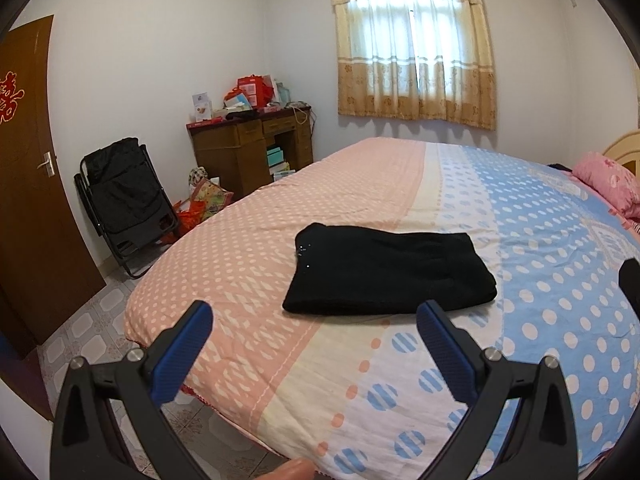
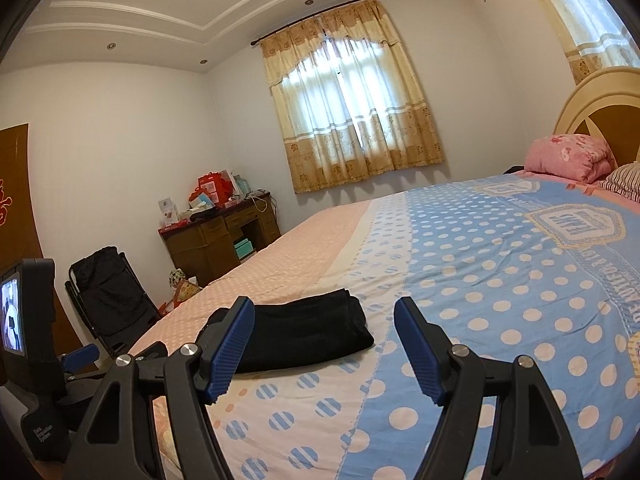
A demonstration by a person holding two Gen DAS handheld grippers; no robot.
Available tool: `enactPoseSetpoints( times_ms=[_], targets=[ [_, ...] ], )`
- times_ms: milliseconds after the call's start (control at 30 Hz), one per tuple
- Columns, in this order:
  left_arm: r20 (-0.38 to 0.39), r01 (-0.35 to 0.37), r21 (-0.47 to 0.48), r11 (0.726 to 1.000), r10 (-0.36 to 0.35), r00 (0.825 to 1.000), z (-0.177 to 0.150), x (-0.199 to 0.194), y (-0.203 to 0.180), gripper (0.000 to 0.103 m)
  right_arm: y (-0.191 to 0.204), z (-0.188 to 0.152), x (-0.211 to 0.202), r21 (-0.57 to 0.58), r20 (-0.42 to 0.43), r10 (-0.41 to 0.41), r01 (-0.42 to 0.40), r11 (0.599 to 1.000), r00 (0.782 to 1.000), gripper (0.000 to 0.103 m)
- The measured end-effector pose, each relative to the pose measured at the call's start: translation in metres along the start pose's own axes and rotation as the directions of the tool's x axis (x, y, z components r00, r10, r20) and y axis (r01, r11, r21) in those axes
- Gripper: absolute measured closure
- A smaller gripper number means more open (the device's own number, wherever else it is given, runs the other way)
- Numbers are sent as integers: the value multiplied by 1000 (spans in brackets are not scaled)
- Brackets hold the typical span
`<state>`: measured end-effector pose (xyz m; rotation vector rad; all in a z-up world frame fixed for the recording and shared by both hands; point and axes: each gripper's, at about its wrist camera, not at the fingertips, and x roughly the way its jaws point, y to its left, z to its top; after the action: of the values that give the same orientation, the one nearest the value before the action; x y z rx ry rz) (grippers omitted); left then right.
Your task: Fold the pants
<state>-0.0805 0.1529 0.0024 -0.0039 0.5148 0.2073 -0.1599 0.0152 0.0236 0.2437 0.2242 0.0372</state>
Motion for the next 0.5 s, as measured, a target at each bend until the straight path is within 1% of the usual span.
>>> enactPoseSetpoints(
  times_ms=[233, 367, 500],
  targets=[
    [9, -14, 14, 1000, 14, 1000, 0, -1, -2, 0, -2, 1, -2, 5, 2, -6, 6, 1000, 1000, 29],
    [11, -8, 8, 1000, 8, 1000, 0, -2, -1, 0, -2, 1, -3, 5, 9, -12, 12, 1000, 1000, 29],
    [44, -29, 25, 999, 27, 999, 2, -5, -2, 0, -2, 0, -4, 5, 8, -12, 12, 1000, 1000, 29]
  ],
)
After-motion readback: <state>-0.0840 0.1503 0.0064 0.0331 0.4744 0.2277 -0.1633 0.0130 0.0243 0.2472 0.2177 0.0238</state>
